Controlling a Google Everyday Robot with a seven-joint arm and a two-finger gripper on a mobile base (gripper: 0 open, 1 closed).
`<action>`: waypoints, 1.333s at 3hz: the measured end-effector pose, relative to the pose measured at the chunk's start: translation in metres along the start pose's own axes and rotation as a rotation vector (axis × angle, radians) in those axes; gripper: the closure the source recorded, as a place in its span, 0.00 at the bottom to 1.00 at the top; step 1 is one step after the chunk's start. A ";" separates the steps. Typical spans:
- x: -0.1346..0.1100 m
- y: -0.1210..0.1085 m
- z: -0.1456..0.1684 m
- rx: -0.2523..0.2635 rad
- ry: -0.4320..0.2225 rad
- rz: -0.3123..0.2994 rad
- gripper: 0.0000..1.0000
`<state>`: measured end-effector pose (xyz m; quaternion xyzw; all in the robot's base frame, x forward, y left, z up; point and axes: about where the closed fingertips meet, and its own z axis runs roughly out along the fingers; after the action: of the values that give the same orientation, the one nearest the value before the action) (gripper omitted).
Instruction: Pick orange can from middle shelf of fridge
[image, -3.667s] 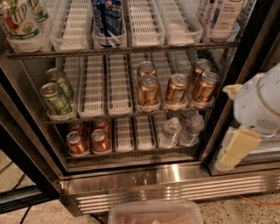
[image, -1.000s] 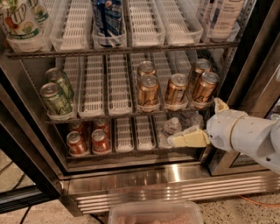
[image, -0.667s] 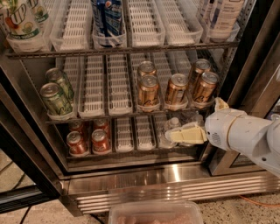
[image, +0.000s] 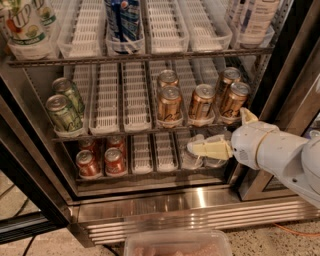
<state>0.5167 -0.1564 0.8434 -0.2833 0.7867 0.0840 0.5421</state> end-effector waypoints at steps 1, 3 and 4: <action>-0.006 -0.003 0.010 0.015 -0.072 -0.048 0.13; -0.009 -0.008 0.033 0.065 -0.181 -0.157 0.17; -0.009 -0.006 0.035 0.062 -0.186 -0.159 0.27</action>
Offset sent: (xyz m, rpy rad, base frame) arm 0.0335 0.0129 -0.0060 -0.0393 -0.2711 0.0526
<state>0.5505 -0.1427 0.8390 -0.3189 0.7102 0.0422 0.6261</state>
